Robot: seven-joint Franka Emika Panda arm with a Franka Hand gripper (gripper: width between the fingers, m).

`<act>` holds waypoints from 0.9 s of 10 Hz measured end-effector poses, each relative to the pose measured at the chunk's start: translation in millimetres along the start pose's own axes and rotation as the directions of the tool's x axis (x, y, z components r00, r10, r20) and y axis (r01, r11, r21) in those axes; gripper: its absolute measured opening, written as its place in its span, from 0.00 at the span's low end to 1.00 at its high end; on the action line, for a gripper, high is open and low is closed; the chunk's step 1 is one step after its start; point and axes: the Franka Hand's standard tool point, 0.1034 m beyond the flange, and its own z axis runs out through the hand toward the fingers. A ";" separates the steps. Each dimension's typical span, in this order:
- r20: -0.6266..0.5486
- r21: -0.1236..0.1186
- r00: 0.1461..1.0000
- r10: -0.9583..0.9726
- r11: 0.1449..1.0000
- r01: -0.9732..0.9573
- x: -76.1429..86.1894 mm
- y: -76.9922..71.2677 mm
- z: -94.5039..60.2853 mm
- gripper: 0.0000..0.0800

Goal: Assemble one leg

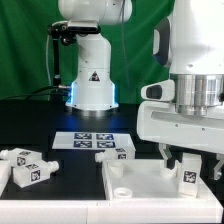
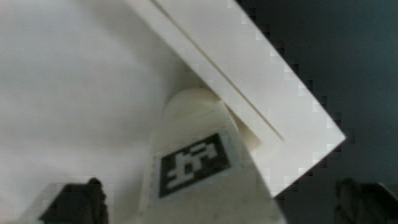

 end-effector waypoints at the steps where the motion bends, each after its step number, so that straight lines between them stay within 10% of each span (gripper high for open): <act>1: 0.003 -0.020 0.993 -0.121 0.992 0.121 1.3 -7.4 -0.6 0.81; 3: -0.004 -0.018 0.997 -0.077 0.997 0.077 3.2 -6.0 -0.3 0.80; 5: -0.001 -0.022 1.000 -0.017 1.000 0.017 3.2 -3.6 0.0 0.36; 9: -0.011 -0.037 0.897 0.443 0.896 -0.443 9.2 8.1 0.6 0.36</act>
Offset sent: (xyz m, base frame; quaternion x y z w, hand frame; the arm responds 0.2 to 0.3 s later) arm 0.0000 0.0000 0.0000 0.0000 0.0000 0.0000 1.0000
